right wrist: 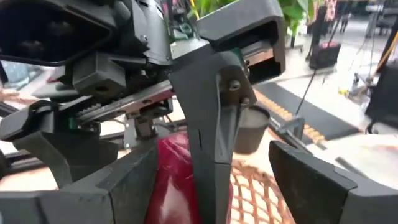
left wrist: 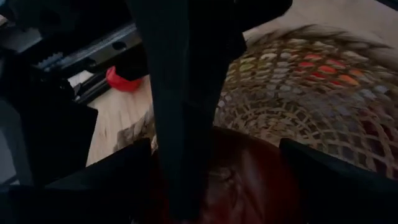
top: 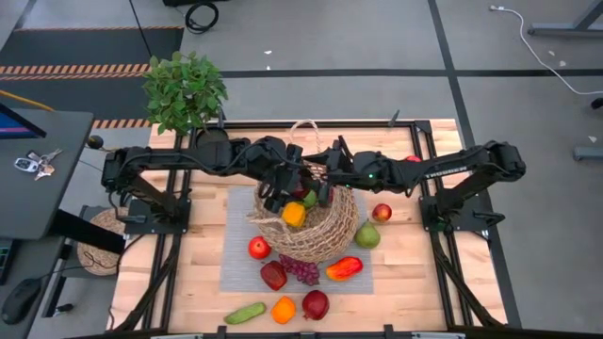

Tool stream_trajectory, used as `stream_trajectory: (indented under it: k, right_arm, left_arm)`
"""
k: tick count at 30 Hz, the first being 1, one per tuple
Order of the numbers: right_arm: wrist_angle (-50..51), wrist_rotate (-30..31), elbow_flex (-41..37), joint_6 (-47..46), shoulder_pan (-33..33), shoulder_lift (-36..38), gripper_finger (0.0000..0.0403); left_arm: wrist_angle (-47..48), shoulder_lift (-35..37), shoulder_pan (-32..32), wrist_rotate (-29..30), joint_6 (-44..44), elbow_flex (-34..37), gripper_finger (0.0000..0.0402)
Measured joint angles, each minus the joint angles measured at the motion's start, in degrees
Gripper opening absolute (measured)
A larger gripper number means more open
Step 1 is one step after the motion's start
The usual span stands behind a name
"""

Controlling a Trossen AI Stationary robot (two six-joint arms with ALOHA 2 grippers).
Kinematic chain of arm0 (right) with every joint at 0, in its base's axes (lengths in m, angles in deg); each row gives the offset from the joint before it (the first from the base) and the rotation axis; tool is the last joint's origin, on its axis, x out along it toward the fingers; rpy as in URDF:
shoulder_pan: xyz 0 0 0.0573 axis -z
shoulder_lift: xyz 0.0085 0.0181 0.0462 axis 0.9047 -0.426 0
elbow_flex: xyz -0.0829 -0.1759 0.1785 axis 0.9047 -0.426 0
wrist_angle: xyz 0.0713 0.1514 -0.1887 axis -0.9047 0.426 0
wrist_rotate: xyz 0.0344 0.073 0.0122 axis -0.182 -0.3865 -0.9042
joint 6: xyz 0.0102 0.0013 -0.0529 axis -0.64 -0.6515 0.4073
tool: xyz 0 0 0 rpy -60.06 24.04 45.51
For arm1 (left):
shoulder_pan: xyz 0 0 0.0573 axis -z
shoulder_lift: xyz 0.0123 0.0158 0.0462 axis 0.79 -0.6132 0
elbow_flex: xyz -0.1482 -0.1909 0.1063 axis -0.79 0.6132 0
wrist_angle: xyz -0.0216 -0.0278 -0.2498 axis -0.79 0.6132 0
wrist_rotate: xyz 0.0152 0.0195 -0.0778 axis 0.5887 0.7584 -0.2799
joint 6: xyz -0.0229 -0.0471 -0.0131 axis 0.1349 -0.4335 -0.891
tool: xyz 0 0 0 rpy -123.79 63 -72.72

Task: Build produce basket
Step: Put the red apple into the basket

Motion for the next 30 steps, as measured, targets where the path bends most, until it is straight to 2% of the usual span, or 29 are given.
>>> stream_trajectory:
  k: [7,22,25,30]
  right_arm:
    - [3.6,-1.3,-0.1,-2.7,-1.2,1.1,0.0309]
    - [2.1,-1.3,-0.3,-2.3,-1.6,1.7,0.0309]
    - [2.1,-1.3,-0.3,-2.4,-1.6,1.7,0.0309]
    - [2.0,-1.3,-0.3,-2.4,-1.5,1.7,0.0309]
  left_arm:
    - [0.8,0.0,0.1,-4.4,-0.7,0.0,0.0353]
    - [0.4,-0.1,0.1,-4.4,-4.0,-0.1,0.0353]
    - [0.4,-0.1,0.1,-3.8,-4.0,-0.1,0.0353]
    - [0.4,-0.1,1.1,1.1,-2.1,-0.1,0.0354]
